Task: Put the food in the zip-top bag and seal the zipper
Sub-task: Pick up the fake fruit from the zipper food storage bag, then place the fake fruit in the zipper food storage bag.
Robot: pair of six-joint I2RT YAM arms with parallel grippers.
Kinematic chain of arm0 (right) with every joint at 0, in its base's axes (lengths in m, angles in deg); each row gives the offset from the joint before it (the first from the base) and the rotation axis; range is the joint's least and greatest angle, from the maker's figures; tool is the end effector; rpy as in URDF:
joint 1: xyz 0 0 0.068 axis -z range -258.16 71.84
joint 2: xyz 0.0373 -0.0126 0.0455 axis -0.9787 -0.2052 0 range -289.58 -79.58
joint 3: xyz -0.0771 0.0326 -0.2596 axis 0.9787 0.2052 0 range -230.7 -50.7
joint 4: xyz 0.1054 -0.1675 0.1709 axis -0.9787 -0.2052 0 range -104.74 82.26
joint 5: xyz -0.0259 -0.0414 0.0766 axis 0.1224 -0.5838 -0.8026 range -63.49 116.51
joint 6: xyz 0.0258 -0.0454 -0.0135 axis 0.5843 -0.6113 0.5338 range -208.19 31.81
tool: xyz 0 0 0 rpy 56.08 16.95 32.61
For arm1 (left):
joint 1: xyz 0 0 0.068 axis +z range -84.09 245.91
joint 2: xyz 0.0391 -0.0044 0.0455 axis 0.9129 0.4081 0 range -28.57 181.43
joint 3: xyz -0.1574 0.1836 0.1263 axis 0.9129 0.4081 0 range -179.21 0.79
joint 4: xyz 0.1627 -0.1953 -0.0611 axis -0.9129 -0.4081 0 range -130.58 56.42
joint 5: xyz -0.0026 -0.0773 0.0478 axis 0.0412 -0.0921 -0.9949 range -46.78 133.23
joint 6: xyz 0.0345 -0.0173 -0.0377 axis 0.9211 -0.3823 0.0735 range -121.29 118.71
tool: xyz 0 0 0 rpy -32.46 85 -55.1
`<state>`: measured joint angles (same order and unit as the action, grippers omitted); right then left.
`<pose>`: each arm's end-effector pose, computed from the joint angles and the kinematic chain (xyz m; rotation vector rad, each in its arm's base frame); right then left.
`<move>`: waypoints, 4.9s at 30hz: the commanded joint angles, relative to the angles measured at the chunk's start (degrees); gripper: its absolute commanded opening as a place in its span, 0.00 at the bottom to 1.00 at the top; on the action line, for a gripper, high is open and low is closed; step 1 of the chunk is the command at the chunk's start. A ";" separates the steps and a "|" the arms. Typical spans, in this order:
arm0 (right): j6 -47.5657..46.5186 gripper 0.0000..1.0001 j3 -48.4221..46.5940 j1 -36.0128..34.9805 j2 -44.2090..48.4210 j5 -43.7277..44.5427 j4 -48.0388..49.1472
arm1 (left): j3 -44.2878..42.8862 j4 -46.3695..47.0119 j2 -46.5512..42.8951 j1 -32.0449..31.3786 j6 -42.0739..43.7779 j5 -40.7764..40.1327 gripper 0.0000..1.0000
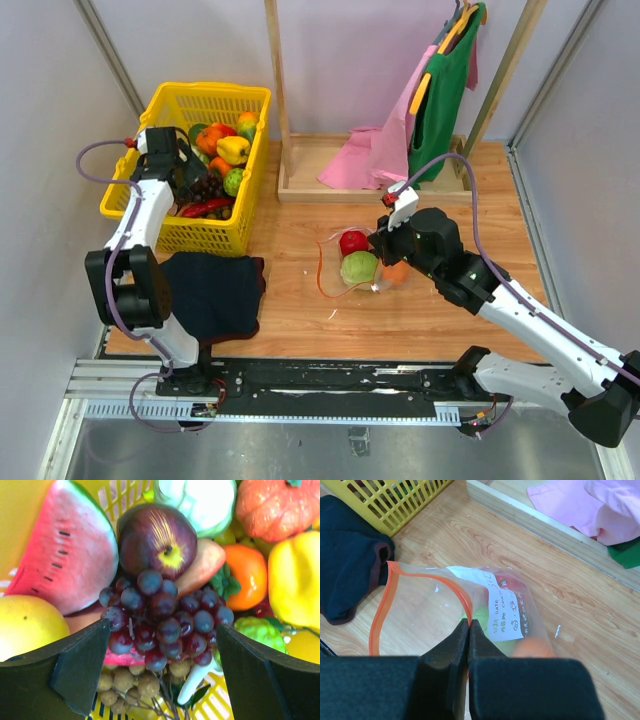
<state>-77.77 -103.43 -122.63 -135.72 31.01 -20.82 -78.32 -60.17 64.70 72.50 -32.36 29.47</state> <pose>0.1632 0.1564 0.3469 -0.5028 1.8319 0.5875 0.3661 0.0509 0.3045 -0.8457 2.0938 0.0467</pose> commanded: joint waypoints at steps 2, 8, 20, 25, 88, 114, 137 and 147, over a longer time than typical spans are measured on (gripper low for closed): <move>-0.83 0.01 0.39 1.52 0.77 0.58 1.97 | -4.23 1.78 5.45 0.84 -0.49 -4.13 0.91; -0.79 0.01 0.34 1.62 0.29 0.61 1.92 | -4.92 1.19 10.45 0.82 -0.04 -3.67 0.87; -0.50 0.01 0.30 1.64 0.68 0.63 1.79 | -4.45 0.37 4.77 0.87 2.44 -2.06 0.41; -0.23 0.01 0.30 1.61 1.04 0.50 1.73 | -3.70 -0.05 0.00 0.86 4.10 -2.20 0.20; 6.01 0.01 2.47 1.63 3.15 0.25 4.93 | 9.52 26.84 -38.45 -42.05 9.04 27.51 0.00; 6.80 0.01 3.14 1.60 5.43 0.08 4.83 | 19.66 39.45 -31.08 -61.30 15.95 22.64 0.00; 6.59 0.01 3.26 2.13 4.37 0.03 4.87 | 18.49 43.01 -29.19 -63.54 21.25 22.28 0.00; 6.58 0.01 3.69 2.50 4.99 0.17 4.91 | 24.56 39.92 -28.27 -63.53 23.80 19.17 0.00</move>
<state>-71.67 -100.54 -121.16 -131.63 30.90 -18.00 -55.66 -20.47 36.09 9.49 -10.56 49.77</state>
